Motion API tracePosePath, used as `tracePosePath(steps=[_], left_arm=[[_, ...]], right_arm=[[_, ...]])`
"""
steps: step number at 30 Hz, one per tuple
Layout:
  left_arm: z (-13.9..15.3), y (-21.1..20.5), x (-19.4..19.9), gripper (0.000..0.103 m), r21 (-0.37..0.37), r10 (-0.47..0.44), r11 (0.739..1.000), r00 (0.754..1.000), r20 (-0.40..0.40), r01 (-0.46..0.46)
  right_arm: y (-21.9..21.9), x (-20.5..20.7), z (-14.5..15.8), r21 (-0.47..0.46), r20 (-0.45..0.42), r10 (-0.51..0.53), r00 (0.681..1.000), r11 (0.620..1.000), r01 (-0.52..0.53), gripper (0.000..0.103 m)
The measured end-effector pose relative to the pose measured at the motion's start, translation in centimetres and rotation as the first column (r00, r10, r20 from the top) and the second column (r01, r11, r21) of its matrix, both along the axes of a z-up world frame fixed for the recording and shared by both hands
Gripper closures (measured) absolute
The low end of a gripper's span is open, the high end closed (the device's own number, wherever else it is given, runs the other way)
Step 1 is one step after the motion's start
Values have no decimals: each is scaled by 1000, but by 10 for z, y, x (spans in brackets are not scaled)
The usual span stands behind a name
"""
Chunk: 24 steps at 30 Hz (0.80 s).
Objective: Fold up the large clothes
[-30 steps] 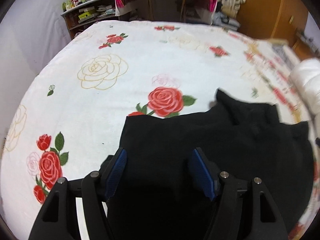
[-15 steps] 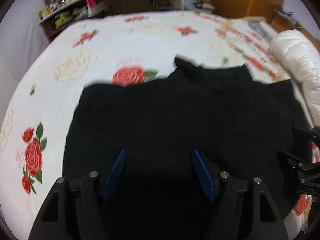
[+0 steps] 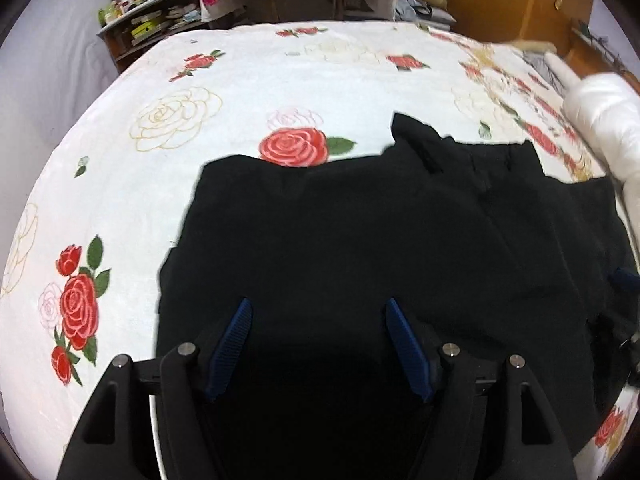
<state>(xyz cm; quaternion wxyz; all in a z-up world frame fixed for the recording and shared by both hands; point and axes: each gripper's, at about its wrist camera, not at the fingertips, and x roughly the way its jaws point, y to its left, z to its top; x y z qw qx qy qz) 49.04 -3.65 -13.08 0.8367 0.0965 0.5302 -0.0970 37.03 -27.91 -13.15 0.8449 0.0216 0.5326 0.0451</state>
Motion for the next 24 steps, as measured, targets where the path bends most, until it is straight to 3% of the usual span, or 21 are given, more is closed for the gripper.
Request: tracePosePath(steps=[4,7,13,16,20,24], left_arm=[[-4,15,1,31,18,17,1000,1000,-3,-17],[-12,16,1,31,35,25,999,1000,-1,-25],[-17,14,6,28,82,10,997,1000,9,-10],[-11,21,9,28,63,20,998,1000,1,-20],[-5,34,9,28,37,41,998,999,24,-42],[-7,38,8,28,41,49,998,998,30,-50]], right_arm=[[-24,-12,10,-27,19,-45,999,999,46,19],[-31,-14,-14,-65,-55,-54,997,997,51,19],[-28,-16,-31,-69,-21,-64,998,996,62,18],[-29,-9,-23,-80,-64,-65,996,995,60,18],[-9,-11,10,-33,39,-15,999,999,16,18],[31,3,9,-30,43,56,997,998,-55,18]])
